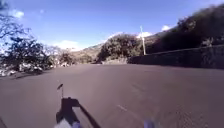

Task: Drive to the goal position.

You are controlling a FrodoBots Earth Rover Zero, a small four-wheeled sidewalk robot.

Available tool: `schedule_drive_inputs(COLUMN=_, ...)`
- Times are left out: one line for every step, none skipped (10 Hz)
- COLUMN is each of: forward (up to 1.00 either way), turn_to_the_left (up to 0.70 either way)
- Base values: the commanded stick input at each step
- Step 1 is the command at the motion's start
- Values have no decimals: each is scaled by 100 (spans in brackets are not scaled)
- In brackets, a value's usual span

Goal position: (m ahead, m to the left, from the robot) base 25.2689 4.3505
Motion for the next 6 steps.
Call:
schedule_drive_inputs(forward=70, turn_to_the_left=0)
schedule_drive_inputs(forward=70, turn_to_the_left=0)
schedule_drive_inputs(forward=70, turn_to_the_left=0)
schedule_drive_inputs(forward=70, turn_to_the_left=0)
schedule_drive_inputs(forward=70, turn_to_the_left=0)
schedule_drive_inputs(forward=70, turn_to_the_left=0)
